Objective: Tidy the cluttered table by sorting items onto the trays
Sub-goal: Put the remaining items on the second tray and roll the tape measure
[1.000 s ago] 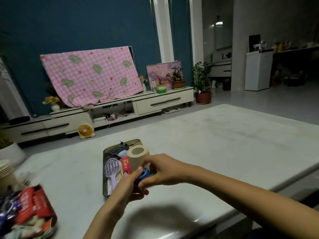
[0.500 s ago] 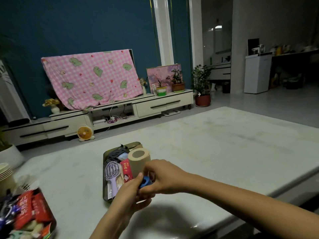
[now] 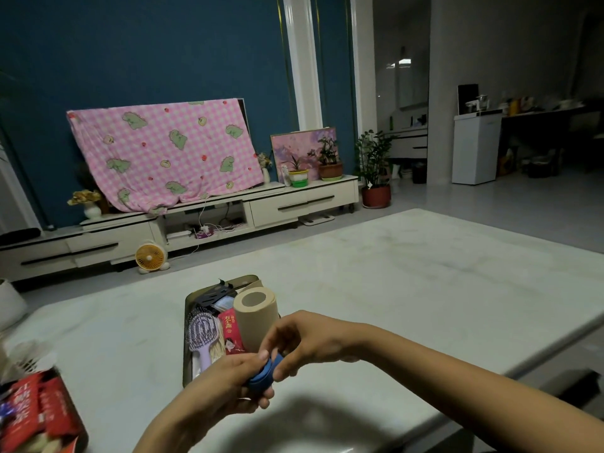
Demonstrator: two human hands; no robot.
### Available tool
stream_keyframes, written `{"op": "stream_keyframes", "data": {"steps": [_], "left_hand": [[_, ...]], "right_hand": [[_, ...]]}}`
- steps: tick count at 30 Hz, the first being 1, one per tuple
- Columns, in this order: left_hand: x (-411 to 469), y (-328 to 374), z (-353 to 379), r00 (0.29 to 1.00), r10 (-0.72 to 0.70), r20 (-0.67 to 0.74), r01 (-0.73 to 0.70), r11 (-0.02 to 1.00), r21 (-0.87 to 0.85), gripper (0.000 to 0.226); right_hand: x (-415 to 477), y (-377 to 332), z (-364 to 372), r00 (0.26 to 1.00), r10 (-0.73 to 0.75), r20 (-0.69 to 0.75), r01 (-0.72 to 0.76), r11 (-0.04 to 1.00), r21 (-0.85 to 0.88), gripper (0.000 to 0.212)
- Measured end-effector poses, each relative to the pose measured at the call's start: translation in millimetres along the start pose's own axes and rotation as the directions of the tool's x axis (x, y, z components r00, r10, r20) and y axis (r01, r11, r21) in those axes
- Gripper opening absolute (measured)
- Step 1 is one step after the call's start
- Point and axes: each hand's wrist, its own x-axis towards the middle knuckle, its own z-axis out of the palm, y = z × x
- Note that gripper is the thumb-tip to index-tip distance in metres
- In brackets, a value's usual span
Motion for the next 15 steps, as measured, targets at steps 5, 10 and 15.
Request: {"op": "stream_keyframes", "data": {"steps": [5, 10, 15], "left_hand": [[-1.6, -3.1, -6.9, 0.993, -0.005, 0.116, 0.003, 1.000, 0.011, 0.036], [4.8, -9.3, -6.7, 1.000, 0.024, -0.005, -0.024, 0.993, -0.115, 0.032], [10.3, -11.0, 5.8, 0.987, 0.048, -0.155, -0.084, 0.968, -0.238, 0.027]], "right_hand": [[0.9, -1.2, 2.6, 1.000, 0.004, -0.005, -0.004, 0.998, -0.060, 0.031], [3.2, -0.4, 5.2, 0.985, -0.061, -0.161, 0.036, 0.987, -0.155, 0.030], [9.7, 0.3, 9.9, 0.974, -0.125, -0.189, 0.054, 0.939, -0.340, 0.035]]}}
